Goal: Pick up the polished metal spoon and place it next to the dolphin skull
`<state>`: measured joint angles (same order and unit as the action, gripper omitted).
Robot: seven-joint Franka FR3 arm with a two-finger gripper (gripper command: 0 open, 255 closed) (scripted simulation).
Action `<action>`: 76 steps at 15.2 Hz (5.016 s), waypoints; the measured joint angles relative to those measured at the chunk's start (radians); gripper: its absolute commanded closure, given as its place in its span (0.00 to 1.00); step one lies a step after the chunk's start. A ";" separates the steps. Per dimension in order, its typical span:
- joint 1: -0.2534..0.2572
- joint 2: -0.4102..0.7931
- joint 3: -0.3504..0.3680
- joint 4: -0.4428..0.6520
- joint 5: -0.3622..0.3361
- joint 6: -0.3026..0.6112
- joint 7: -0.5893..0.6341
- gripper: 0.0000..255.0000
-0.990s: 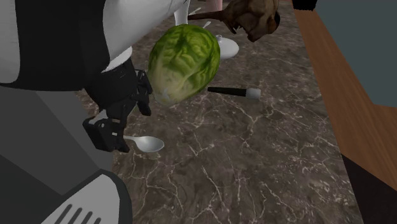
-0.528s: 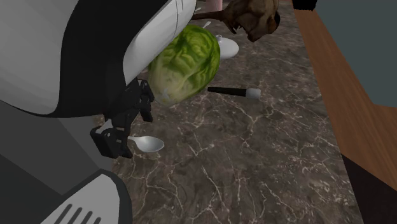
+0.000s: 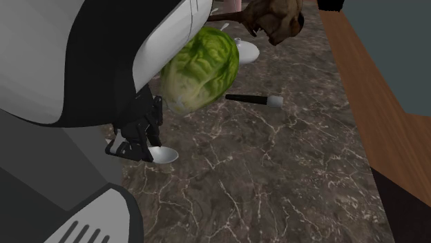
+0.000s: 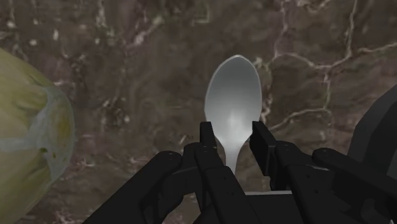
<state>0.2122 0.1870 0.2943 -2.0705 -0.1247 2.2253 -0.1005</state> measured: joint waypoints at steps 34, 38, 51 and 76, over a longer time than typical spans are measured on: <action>-0.006 -0.137 0.009 0.200 0.063 -0.334 -0.053 1.00; -0.006 -0.144 0.009 0.247 0.066 -0.387 -0.056 1.00; -0.005 -0.142 0.010 0.419 0.067 -0.558 -0.065 1.00; -0.231 -0.191 -0.215 0.433 0.074 -0.597 -0.517 1.00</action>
<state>-0.0184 -0.0035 0.0793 -1.6374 -0.0509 1.6283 -0.6177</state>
